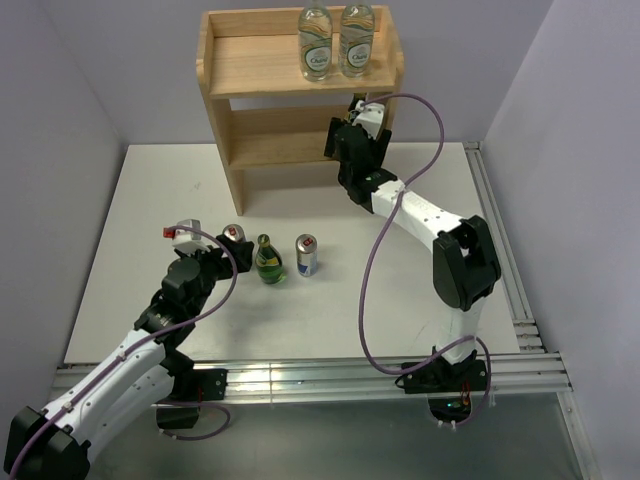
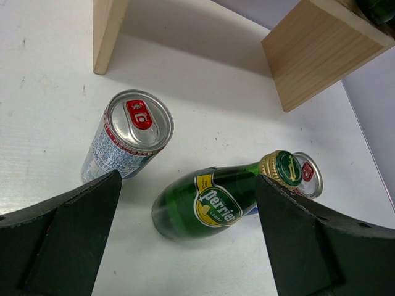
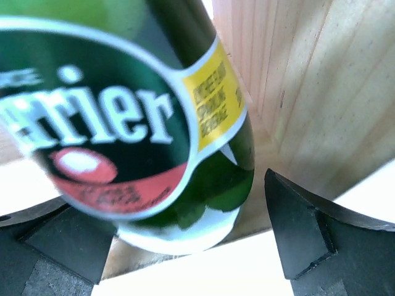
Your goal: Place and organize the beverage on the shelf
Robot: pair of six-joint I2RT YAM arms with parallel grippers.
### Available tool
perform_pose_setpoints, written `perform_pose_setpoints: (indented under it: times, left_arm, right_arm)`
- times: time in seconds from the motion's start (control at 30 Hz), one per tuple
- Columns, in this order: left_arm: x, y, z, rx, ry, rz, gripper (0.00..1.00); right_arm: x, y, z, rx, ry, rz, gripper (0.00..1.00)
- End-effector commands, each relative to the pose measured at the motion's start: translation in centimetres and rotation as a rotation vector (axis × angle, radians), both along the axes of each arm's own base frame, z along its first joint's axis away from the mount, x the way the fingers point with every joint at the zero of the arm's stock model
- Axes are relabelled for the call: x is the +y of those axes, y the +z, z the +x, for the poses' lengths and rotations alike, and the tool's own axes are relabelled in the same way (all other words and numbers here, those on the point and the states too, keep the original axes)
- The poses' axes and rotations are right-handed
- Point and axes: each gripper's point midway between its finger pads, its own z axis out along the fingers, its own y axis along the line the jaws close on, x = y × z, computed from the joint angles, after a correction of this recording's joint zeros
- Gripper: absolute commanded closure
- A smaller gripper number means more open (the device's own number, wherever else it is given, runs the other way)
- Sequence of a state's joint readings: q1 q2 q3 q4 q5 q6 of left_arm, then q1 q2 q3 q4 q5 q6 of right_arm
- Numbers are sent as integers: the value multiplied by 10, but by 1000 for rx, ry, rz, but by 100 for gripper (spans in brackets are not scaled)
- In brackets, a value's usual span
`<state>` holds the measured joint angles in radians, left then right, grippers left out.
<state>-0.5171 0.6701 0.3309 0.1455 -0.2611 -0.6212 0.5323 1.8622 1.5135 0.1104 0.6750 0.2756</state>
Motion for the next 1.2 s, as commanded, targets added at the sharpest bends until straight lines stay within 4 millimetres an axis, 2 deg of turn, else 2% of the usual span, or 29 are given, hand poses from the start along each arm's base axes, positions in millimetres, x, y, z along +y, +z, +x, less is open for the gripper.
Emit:
perform_pose_setpoints:
  times: [0.0,0.4,0.47,0.53,0.57,0.63,0.67,0.73,0.77,0.8,0.87,0.9,0.97,1.0,1.1,1.13,1.17]
  left_arm:
    - [1,13,2,-46,10,-14,3]
    - [3,17,-1,-56,9,-23,4]
    - [3,16,-1,-53,9,-21,4]
    - [2,16,-1,-55,9,-22,4]
    - [2,17,-1,-56,9,-23,4]
    - [2,16,-1,-55,6,-22,4]
    - [2,16,-1,-55,8,-22,4]
    - [2,16,-1,-56,8,-23,4]
    - [2,17,-1,-58,8,-22,4]
    - [2,16,-1,-55,9,-20,4]
    - [3,17,-1,-54,12,-19,4]
    - [4,17,-1,-56,15,-18,4]
    - [5,18,-1,-56,23,-18,3]
    - [6,19,-1,-54,29,-16,3]
    - [12,25,-1,-54,57,-10,1]
    - [16,29,-1,-58,77,-9,1]
    - [22,37,0,-69,109,-10,1]
  right_arm:
    - [0,40,-14,-82,-13,39,0]
    - [7,48,-46,-88,27,44,0]
    - [11,56,-57,-101,37,57,0]
    - [17,52,-70,-96,49,47,0]
    - [17,60,-79,-110,52,56,0]
    - [19,59,-93,-108,51,47,0]
    - [27,68,-106,-119,78,61,0]
    - [32,66,-122,-111,96,77,0]
    - [42,74,-138,-121,133,102,0]
    - [46,65,-149,-98,146,109,0]
    - [51,66,-171,-93,175,131,0]
    - [70,56,-190,-74,230,147,0]
    - [86,51,-213,-60,289,177,0]
    - [107,44,-234,-40,358,204,0]
    - [134,20,-267,24,453,207,0]
    - [149,15,-285,37,511,209,0]
    - [157,8,-294,52,534,209,0]
